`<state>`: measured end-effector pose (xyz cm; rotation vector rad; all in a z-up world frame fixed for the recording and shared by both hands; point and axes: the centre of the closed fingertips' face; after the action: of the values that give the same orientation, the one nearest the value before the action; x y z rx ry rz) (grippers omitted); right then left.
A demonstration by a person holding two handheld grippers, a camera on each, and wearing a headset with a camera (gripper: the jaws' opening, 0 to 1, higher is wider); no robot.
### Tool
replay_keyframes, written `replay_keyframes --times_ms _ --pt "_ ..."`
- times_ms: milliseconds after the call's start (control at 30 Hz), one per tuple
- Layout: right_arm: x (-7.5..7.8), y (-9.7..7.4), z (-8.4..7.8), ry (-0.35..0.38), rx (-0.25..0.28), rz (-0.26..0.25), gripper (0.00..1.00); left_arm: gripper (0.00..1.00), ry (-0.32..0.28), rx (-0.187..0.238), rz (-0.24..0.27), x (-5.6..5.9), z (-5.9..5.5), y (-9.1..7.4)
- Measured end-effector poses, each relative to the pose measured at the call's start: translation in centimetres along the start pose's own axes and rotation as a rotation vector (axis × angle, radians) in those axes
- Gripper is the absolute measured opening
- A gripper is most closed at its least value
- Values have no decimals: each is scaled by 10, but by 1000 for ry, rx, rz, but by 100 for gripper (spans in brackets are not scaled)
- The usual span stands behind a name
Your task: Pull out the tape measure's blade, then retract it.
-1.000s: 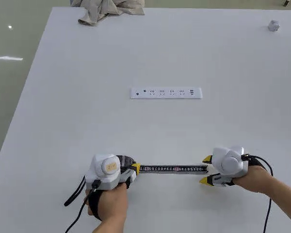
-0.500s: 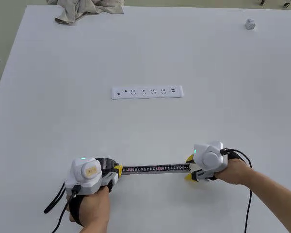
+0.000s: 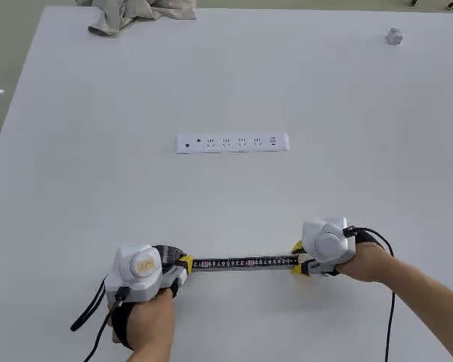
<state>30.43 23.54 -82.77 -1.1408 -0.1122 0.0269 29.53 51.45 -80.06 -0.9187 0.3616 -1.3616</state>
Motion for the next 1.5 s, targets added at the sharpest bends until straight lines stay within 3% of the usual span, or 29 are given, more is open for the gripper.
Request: replay_keyframes --times_ms 633,1100,1500 --pt "-2 0 1 -21 -20 2 16 66 2 -1 -20 8 -2 1" --pt "-2 0 1 -26 -15 5 15 65 13 4 -17 8 -3 2" --pt "-3 0 2 -89 -23 -17 14 64 24 -14 -11 7 -4 2"
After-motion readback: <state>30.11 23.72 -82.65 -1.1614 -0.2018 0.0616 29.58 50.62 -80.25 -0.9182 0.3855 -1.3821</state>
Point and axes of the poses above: the centre of the closed fingertips' face, and the gripper's own axes: y roughly forward along the fingers, x roughly to its right, z roughly out of its top, and after that the axes turned 12 degrees about -y, right-handed
